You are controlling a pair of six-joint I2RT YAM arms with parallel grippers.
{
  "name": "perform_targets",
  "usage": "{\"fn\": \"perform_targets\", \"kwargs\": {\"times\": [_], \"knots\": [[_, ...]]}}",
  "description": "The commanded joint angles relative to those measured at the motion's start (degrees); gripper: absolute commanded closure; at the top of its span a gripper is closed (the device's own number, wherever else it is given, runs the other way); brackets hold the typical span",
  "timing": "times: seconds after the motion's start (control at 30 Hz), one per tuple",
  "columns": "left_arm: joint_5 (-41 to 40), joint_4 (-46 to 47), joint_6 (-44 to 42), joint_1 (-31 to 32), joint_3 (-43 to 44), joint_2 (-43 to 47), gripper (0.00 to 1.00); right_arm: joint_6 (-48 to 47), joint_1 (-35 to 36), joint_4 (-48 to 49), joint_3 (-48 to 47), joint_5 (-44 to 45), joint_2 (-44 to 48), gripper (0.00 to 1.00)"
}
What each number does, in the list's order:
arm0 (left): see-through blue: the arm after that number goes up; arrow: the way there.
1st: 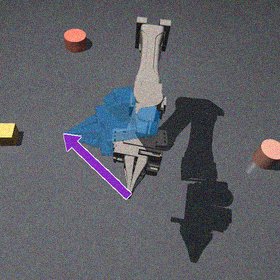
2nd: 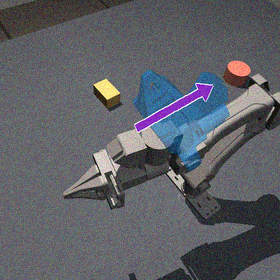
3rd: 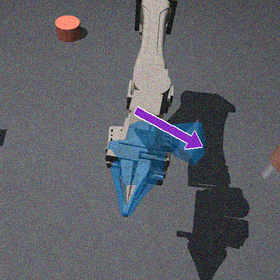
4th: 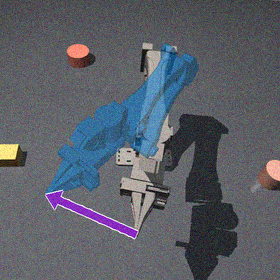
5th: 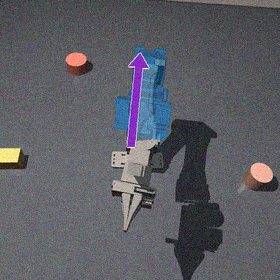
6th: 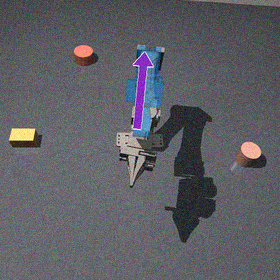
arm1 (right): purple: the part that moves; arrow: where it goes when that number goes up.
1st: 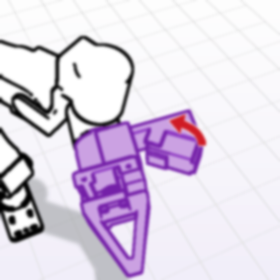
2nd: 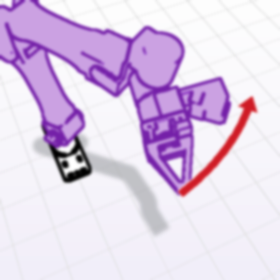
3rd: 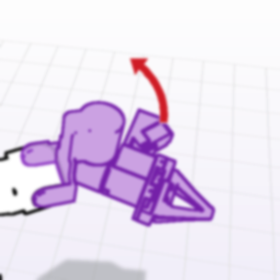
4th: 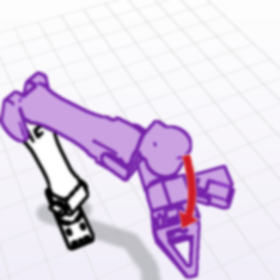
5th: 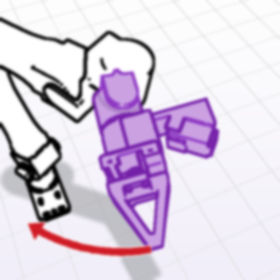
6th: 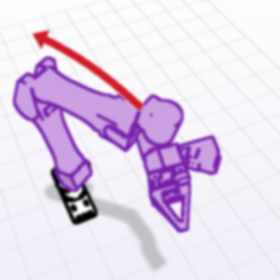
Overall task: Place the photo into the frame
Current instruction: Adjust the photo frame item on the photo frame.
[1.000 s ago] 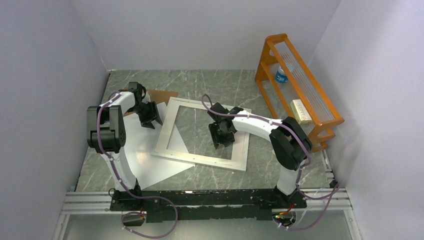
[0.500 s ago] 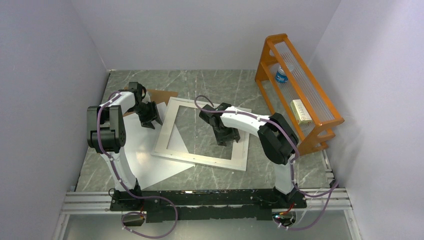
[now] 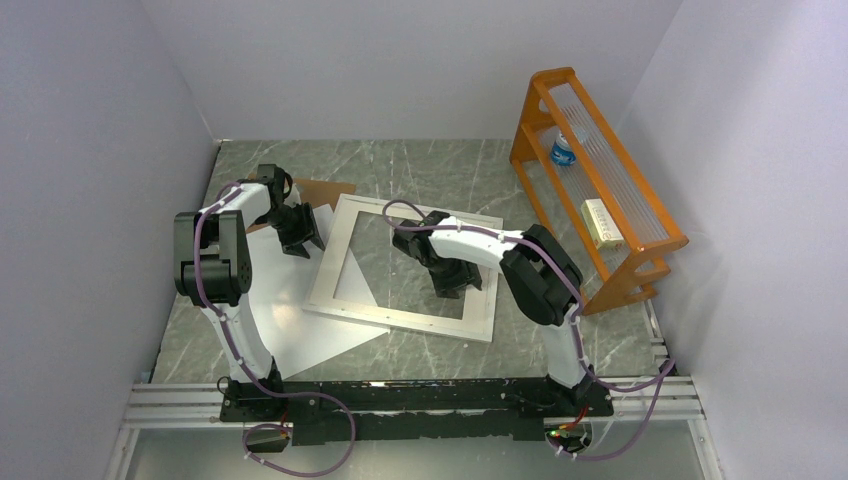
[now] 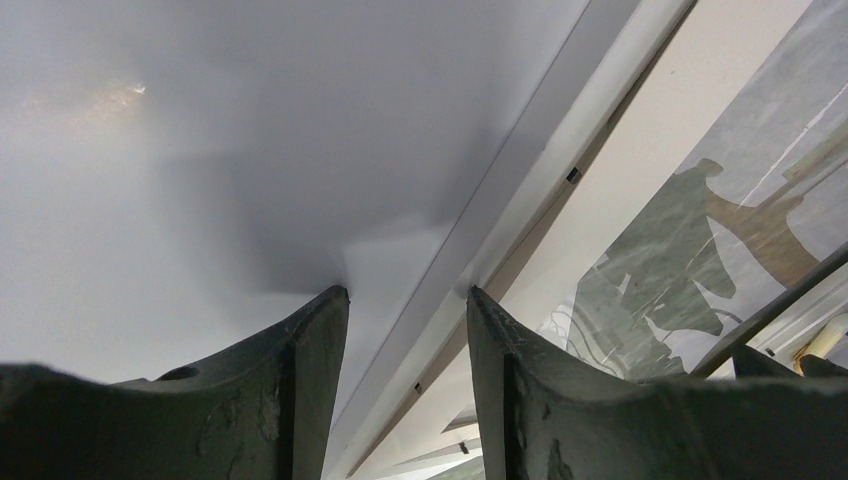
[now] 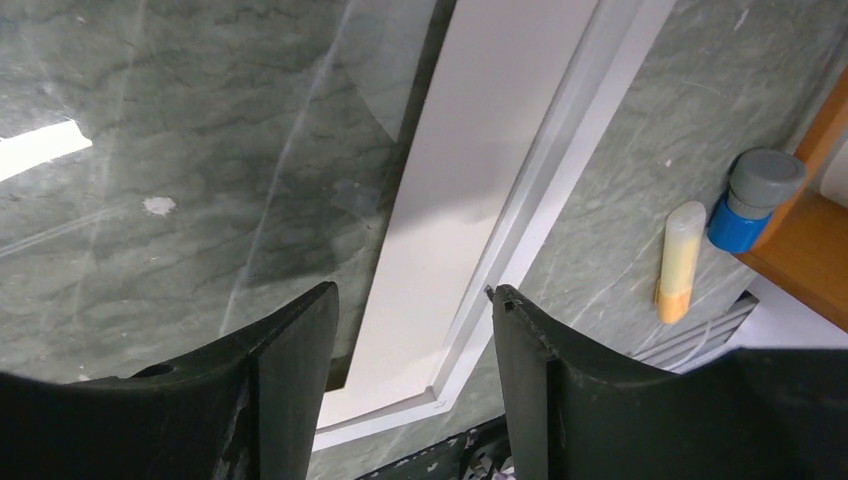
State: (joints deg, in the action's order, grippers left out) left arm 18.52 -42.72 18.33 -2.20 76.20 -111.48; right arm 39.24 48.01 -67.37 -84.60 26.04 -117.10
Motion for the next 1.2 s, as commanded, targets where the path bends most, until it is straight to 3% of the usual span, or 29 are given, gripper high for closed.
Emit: {"fn": "perform_targets", "kwargs": {"times": [0.0, 0.37, 0.63, 1.17], "knots": [[0.46, -2.37, 0.62, 0.70, 0.54, -1.28, 0.47, 2.37, 0.29, -4.15, -1.41, 3.04, -0.17, 0.39], [0.45, -2.48, 0.83, 0.70, 0.67, -1.46, 0.47, 3.21, 0.40, -5.48, -0.31, 2.76, 0.33, 0.44], [0.60, -2.50, 0.75, 0.70, 0.43, -1.38, 0.47, 1.54, 0.51, 0.70, 1.98, -4.41, 2.41, 0.40], [0.16, -2.89, 1.08, 0.70, 0.89, -1.98, 0.48, 4.35, 0.51, -4.67, 5.10, 0.97, 3.66, 0.48]]}}
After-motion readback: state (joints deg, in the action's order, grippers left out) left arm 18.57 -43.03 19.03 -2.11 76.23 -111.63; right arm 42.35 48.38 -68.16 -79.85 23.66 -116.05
